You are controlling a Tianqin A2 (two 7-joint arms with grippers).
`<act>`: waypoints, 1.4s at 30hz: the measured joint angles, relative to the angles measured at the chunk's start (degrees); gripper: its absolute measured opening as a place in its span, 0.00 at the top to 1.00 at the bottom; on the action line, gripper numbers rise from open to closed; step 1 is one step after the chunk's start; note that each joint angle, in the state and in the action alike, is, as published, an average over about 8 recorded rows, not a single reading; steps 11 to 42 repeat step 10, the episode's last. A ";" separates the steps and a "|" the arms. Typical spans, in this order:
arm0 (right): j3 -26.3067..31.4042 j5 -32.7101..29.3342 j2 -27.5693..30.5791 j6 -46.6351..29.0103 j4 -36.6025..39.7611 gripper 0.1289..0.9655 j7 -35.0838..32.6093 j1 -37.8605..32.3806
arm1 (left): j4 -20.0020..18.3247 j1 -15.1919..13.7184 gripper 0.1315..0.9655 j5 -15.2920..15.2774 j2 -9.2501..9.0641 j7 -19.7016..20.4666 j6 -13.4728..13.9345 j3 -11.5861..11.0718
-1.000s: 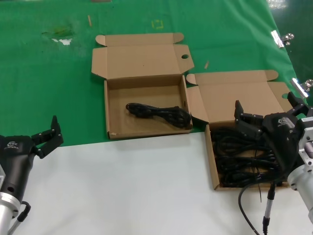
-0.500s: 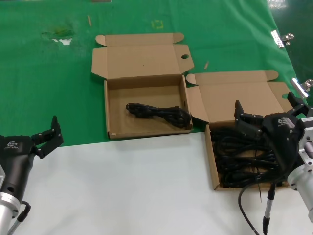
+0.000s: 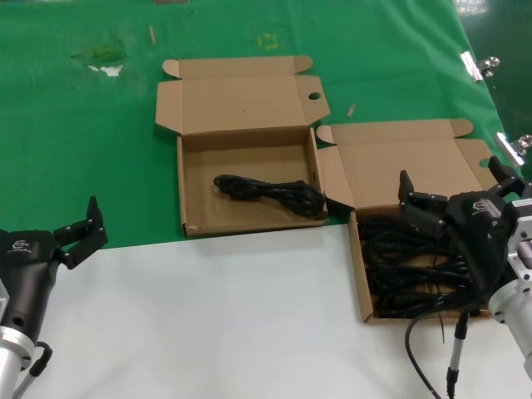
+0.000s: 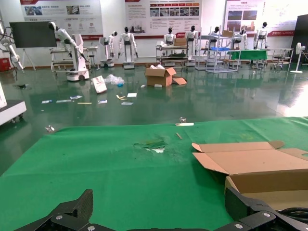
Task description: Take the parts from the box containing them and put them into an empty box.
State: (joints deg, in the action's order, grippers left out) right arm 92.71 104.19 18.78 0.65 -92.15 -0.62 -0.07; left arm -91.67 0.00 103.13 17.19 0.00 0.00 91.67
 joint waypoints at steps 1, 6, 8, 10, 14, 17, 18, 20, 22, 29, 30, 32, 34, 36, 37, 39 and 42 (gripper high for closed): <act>0.00 0.00 0.00 0.00 0.00 0.00 0.00 0.00 | 0.00 0.00 0.00 0.00 0.00 0.00 0.00 0.00; 0.00 0.00 0.00 0.00 0.00 0.00 0.00 0.00 | 0.00 0.00 0.00 0.00 0.00 0.00 0.00 0.00; 0.00 0.00 0.00 0.00 0.00 0.00 0.00 0.00 | 0.00 0.00 0.00 0.00 0.00 0.00 0.00 0.00; 0.00 0.00 0.00 0.00 0.00 0.00 0.00 0.00 | 0.00 0.00 0.00 0.00 0.00 0.00 0.00 0.00; 0.00 0.00 0.00 0.00 0.00 0.00 0.00 0.00 | 0.00 0.00 0.00 0.00 0.00 0.00 0.00 0.00; 0.00 0.00 0.00 0.00 0.00 0.00 0.00 0.00 | 0.00 0.00 0.00 0.00 0.00 0.00 0.00 0.00; 0.00 0.00 0.00 0.00 0.00 0.00 0.00 0.00 | 0.00 0.00 0.00 0.00 0.00 0.00 0.00 0.00; 0.00 0.00 0.00 0.00 0.00 0.00 0.00 0.00 | 0.00 0.00 0.00 0.00 0.00 0.00 0.00 0.00; 0.00 0.00 0.00 0.00 0.00 0.00 0.00 0.00 | 0.00 0.00 0.00 0.00 0.00 0.00 0.00 0.00; 0.00 0.00 0.00 0.00 0.00 0.00 0.00 0.00 | 0.00 0.00 0.00 0.00 0.00 0.00 0.00 0.00; 0.00 0.00 0.00 0.00 0.00 0.00 0.00 0.00 | 0.00 0.00 0.00 0.00 0.00 0.00 0.00 0.00; 0.00 0.00 0.00 0.00 0.00 0.00 0.00 0.00 | 0.00 0.00 0.00 0.00 0.00 0.00 0.00 0.00; 0.00 0.00 0.00 0.00 0.00 0.00 0.00 0.00 | 0.00 0.00 0.00 0.00 0.00 0.00 0.00 0.00; 0.00 0.00 0.00 0.00 0.00 0.00 0.00 0.00 | 0.00 0.00 0.00 0.00 0.00 0.00 0.00 0.00; 0.00 0.00 0.00 0.00 0.00 0.00 0.00 0.00 | 0.00 0.00 0.00 0.00 0.00 0.00 0.00 0.00; 0.00 0.00 0.00 0.00 0.00 0.00 0.00 0.00 | 0.00 0.00 0.00 0.00 0.00 0.00 0.00 0.00; 0.00 0.00 0.00 0.00 0.00 0.00 0.00 0.00 | 0.00 0.00 0.00 0.00 0.00 0.00 0.00 0.00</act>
